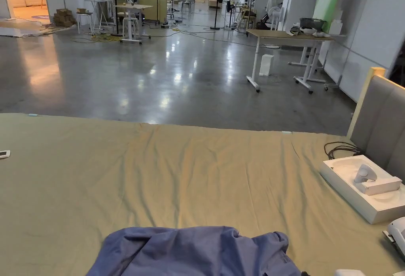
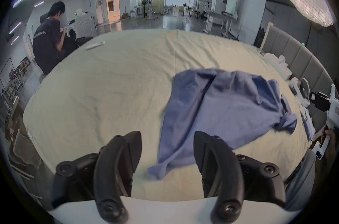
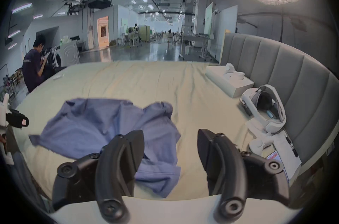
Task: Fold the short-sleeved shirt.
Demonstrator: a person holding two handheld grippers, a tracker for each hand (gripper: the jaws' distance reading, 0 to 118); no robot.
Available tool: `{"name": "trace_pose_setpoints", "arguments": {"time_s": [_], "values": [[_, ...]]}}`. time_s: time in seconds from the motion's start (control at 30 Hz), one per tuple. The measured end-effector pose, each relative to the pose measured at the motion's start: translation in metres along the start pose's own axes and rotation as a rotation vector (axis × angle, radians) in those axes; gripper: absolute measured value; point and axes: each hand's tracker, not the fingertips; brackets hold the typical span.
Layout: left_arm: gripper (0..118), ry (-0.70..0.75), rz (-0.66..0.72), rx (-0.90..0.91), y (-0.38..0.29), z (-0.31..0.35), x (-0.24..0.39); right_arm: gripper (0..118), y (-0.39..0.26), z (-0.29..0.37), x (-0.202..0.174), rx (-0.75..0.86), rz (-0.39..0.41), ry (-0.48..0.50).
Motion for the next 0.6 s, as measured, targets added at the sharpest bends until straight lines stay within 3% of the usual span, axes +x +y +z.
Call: {"name": "trace_pose_setpoints", "arguments": {"time_s": [0.23,0.3,0.33,0.37,0.4,0.47,0.6], "values": [[64,0.007,-0.063,0.205,0.046,0.023,0.041,71,0.047,0.015,-0.023,0.164,-0.021,0.050],[63,0.010,-0.068,0.278,0.055,0.030,0.055,57,0.055,0.018,-0.034,0.213,-0.007,0.044],[60,0.008,-0.065,0.312,0.058,0.033,0.061,42,0.058,0.020,-0.039,0.234,-0.002,0.040],[49,0.015,-0.058,0.337,0.060,0.036,0.067,21,0.061,0.021,-0.043,0.237,0.003,0.043],[36,0.023,-0.056,0.358,0.063,0.039,0.073,12,0.064,0.020,-0.048,0.238,0.005,0.044],[6,0.031,-0.051,0.377,0.068,0.042,0.083,0,0.067,0.022,-0.054,0.253,0.005,0.053],[1,0.018,-0.051,0.358,0.071,0.039,0.087,0,0.070,0.018,-0.059,0.252,-0.015,0.060]]}}
